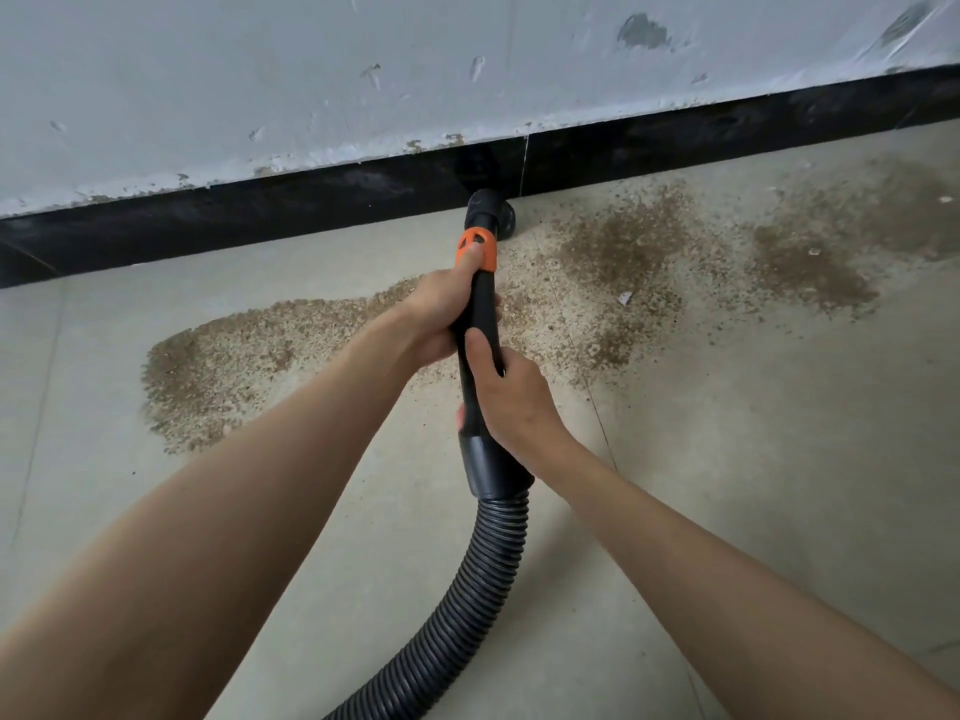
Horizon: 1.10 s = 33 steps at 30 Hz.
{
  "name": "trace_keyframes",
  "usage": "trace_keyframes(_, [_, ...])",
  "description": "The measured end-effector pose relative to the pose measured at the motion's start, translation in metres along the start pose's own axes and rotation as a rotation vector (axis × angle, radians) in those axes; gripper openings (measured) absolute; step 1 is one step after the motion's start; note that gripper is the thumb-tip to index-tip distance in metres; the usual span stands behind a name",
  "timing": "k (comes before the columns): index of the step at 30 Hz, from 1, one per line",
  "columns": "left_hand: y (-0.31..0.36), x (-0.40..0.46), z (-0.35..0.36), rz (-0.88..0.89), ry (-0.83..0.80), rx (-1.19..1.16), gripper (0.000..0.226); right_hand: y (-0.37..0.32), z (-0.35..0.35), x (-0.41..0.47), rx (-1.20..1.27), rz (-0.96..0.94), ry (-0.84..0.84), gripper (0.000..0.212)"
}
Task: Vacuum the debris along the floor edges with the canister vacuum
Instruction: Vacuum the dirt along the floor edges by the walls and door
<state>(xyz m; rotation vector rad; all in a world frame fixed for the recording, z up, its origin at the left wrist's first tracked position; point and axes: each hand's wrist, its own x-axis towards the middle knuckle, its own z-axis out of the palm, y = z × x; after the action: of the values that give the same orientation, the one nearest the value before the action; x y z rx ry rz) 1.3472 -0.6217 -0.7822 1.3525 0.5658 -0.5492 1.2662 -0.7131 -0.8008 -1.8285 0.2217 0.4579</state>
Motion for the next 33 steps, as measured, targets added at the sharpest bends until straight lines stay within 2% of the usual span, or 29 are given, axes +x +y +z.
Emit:
trace_keyframes(3, [-0.007,-0.02,-0.023,-0.01,0.024,-0.052,0.036,-0.005,0.014,-0.016,-0.058,-0.012,-0.09,0.043])
trace_keyframes(8, [-0.017,-0.063,-0.092,0.012,0.156,-0.166,0.039,-0.027,0.069,-0.044,-0.184,-0.097,-0.223,0.043])
trace_keyframes(14, [-0.022,-0.118,-0.19,0.086,0.387,-0.366,0.043,-0.058,0.159,-0.063,-0.39,-0.243,-0.356,0.049])
trace_keyframes(18, [-0.048,-0.147,-0.233,0.072,0.511,-0.452,0.047,-0.058,0.207,-0.083,-0.509,-0.265,-0.447,0.049])
trace_keyframes(22, [-0.077,-0.159,-0.254,0.065,0.533,-0.527,0.043,-0.047,0.23,-0.095,-0.55,-0.187,-0.528,0.057])
trace_keyframes(26, [-0.097,-0.154,-0.259,0.069,0.538,-0.459,0.044,-0.038,0.234,-0.1,-0.539,-0.115,-0.528,0.06])
trace_keyframes(33, [-0.096,-0.142,-0.259,0.071,0.493,-0.538,0.046,-0.048,0.227,-0.094,-0.699,-0.18,-0.479,0.053])
